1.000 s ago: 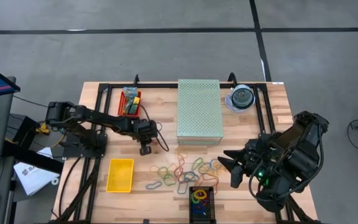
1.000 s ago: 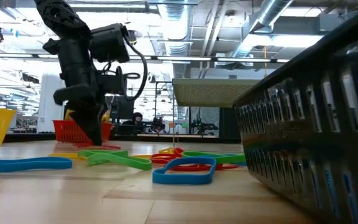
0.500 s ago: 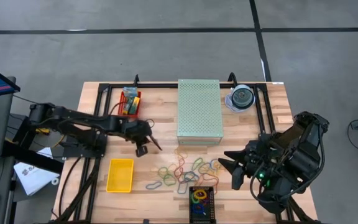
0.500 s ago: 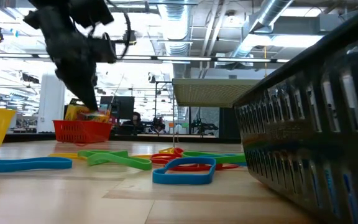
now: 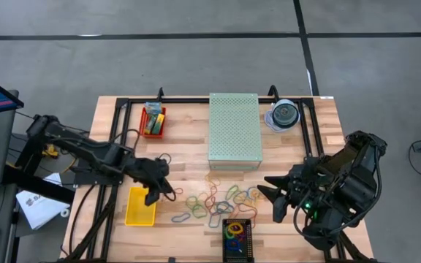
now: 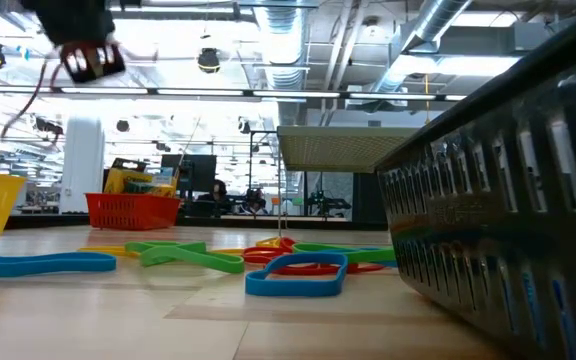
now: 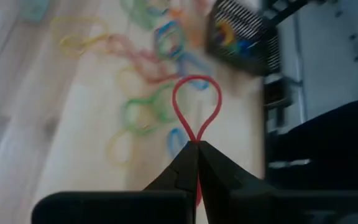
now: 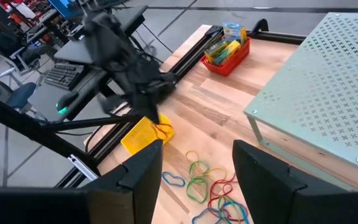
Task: Pick & Place Office Desk Supplies
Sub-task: Put the red rubber band into the yellow bin
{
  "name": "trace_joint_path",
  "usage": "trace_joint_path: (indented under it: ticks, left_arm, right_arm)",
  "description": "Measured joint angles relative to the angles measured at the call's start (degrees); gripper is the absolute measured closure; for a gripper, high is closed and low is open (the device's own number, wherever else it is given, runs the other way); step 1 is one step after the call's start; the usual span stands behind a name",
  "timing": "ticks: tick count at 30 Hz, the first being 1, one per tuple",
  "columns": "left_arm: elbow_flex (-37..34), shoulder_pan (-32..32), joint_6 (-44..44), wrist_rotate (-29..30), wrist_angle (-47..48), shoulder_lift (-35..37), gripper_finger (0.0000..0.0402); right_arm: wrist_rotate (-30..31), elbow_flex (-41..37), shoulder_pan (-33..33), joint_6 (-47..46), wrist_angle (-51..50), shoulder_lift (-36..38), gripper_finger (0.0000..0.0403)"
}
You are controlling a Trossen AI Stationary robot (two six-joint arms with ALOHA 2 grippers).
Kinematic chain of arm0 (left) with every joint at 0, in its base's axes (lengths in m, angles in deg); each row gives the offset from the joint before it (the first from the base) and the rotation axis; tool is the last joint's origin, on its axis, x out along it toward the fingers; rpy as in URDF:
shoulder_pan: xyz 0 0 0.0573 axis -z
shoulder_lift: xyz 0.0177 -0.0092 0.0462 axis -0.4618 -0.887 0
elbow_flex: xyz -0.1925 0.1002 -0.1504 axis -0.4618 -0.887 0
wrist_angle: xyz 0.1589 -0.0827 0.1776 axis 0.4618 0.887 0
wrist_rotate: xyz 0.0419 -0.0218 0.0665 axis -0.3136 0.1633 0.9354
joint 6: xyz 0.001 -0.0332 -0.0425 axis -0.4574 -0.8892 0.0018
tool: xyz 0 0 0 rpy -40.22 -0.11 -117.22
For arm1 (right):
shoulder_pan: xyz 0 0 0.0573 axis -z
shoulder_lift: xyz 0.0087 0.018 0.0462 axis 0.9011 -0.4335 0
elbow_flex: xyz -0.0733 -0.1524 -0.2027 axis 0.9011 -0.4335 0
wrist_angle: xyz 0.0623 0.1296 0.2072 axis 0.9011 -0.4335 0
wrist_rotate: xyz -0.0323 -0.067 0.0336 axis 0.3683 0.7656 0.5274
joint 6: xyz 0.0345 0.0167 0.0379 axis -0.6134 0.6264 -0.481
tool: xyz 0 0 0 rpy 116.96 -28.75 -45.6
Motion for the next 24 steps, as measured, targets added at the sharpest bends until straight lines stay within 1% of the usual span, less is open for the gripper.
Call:
trace_joint_path:
  ticks: [4,8,13,21,24]
  left_arm:
    - [4.4,4.0,-3.6,1.6,1.7,0.1,0.0401]
    - [6.8,7.4,-7.7,2.1,6.8,0.1,0.0401]
    - [7.2,12.8,-13.2,2.7,12.8,0.1,0.0401]
    - [7.2,19.5,-23.9,9.0,21.4,0.1,0.0401]
    - [6.6,20.2,-27.3,10.1,24.8,-0.3,0.0401]
  right_arm:
    - [0.0,0.0,0.0,0.0,0.0,0.0,0.0212]
    - [0.0,0.0,0.0,0.0,0.0,0.0,0.0212]
    - [0.0,0.0,0.0,0.0,0.1,0.0,0.0212]
    - [0.0,0.0,0.0,0.0,0.4,0.0,0.0212]
    - [0.0,0.0,0.0,0.0,0.3,0.0,0.0212]
